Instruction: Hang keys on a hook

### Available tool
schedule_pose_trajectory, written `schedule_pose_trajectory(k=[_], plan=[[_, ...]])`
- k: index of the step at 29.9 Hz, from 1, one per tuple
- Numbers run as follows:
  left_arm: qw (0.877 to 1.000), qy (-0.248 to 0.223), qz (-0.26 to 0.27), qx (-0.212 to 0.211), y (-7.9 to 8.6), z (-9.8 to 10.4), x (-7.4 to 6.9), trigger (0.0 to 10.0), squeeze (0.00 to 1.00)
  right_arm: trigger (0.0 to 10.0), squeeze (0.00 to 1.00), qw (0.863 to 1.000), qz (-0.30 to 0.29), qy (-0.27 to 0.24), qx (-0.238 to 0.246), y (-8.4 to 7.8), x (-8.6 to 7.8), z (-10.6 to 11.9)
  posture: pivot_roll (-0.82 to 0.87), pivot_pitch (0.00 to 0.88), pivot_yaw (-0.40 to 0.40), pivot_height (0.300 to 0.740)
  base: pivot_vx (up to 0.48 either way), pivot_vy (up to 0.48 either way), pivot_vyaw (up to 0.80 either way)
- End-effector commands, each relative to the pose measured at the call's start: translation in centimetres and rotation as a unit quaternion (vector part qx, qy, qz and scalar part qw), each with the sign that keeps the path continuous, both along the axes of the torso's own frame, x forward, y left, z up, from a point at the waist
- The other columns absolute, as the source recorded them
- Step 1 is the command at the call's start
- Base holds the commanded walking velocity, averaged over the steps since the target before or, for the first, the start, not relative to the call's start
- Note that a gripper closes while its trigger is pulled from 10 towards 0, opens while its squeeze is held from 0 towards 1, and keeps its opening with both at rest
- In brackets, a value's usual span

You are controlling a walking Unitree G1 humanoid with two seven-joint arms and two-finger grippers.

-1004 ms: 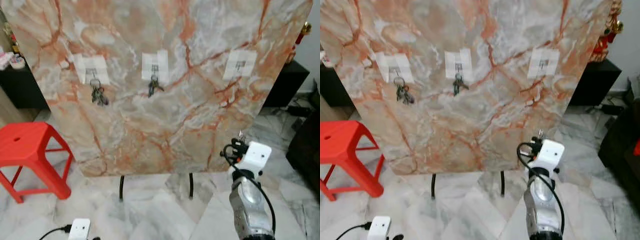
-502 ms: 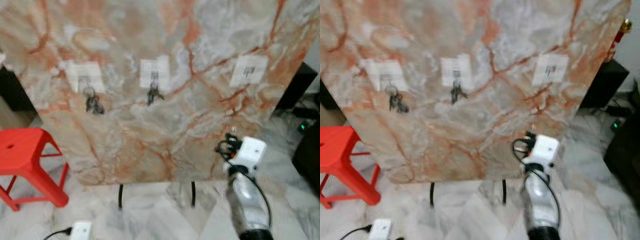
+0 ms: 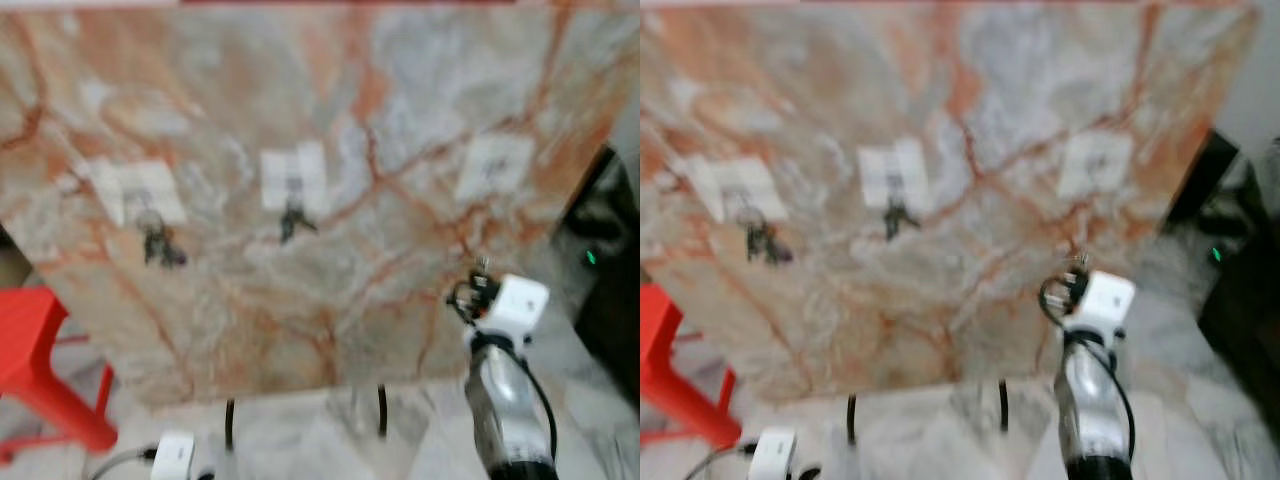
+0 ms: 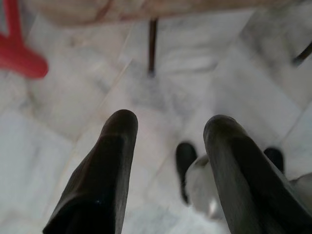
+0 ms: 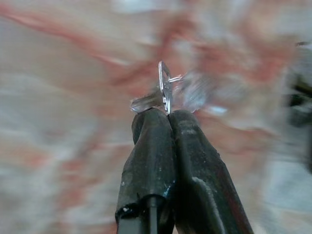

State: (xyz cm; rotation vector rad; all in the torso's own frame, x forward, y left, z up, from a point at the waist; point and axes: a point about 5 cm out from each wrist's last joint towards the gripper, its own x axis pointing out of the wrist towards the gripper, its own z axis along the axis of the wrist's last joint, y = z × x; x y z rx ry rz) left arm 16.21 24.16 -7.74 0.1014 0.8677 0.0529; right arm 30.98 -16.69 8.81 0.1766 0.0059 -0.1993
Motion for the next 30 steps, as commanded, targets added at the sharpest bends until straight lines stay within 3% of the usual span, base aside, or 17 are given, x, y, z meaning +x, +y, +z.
schedule_pose_trajectory(k=[1, 30], plan=[[1.000, 0.011, -0.005, 0.001, -0.1, -0.3, -0.5, 10.0, 0.00, 10.0, 0.00, 1.000, -0.002, 0.001, -0.005, -0.3, -0.1, -0.1, 0.00, 0.000, -0.030, 0.740, 0.000, 0.000, 0.00], [1.000, 0.001, -0.013, 0.010, -0.4, -0.1, -0.1, 10.0, 0.00, 10.0, 0.00, 1.000, 0.007, -0.019, -0.016, -0.6, 0.9, 1.3, 0.00, 0.000, -0.031, 0.740, 0.000, -0.010, 0.00]])
